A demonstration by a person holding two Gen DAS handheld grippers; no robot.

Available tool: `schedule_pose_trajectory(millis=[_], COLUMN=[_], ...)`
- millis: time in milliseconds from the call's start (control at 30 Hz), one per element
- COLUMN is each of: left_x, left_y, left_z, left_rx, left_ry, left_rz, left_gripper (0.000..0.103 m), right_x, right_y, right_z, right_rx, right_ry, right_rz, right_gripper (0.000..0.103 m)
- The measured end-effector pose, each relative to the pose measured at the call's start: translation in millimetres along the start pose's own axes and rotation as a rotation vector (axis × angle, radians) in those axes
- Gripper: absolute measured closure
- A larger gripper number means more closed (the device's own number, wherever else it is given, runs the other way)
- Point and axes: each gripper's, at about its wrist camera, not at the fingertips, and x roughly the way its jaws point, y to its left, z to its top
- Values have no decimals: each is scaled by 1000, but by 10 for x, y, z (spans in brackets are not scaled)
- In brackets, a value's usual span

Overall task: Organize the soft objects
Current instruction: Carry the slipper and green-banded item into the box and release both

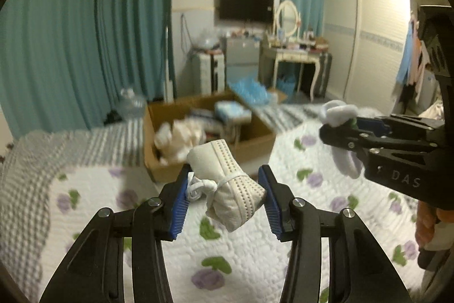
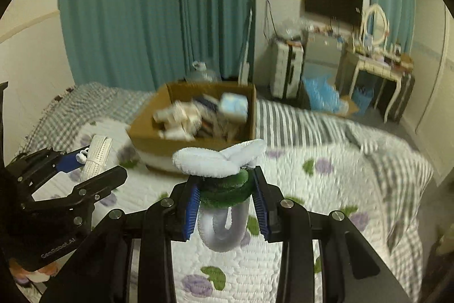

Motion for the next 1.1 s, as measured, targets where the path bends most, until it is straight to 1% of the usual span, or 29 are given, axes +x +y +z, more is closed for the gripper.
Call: schedule_pose_trajectory(millis=[100,233,367,400,533,633,733,800,833,933,1033,1067,1100], left_x=[-125,-125,93,200,600,941,1293,1502,1571,1751,1808,1814,1819], left_y=[47,108,218,252,364,464,573,630,633,625,627,639,659], left_z=[209,425,603,646,732,730,678,620,599,501,402,380,367], left_rx=[9,27,39,43,33,19,-11,-24,-20,12,36,36,33], left_ry=[-38,-70,-78,-75,-55,-32,22,49,56,73,59,51,49], left_rz=[1,14,43,57,67,59,40,38,42,51,62,65,62], left_gripper=[57,57,57,57,57,57,57,57,57,57,54,54,53], right_x=[-136,-186,-61,-17,307,660,1038,1295,1450,1763,1915,1937,1945], right_y=[71,121,145,143,96,29,-13,-30,-37,-56,-66,-63,-73], right_z=[206,517,783,833,1014,1069,1053,1011,983,900,830,823,821], right_rx=[-14,-8,-16,-16,3,23,33,49,59,73,66,66,71], right_ry=[-41,-87,-109,-110,-98,-66,-27,9,34,67,66,59,51], right_rz=[16,55,73,78,93,106,116,140,144,172,191,193,199], right_gripper=[69,69,69,69,69,69,69,69,69,69,69,68,61])
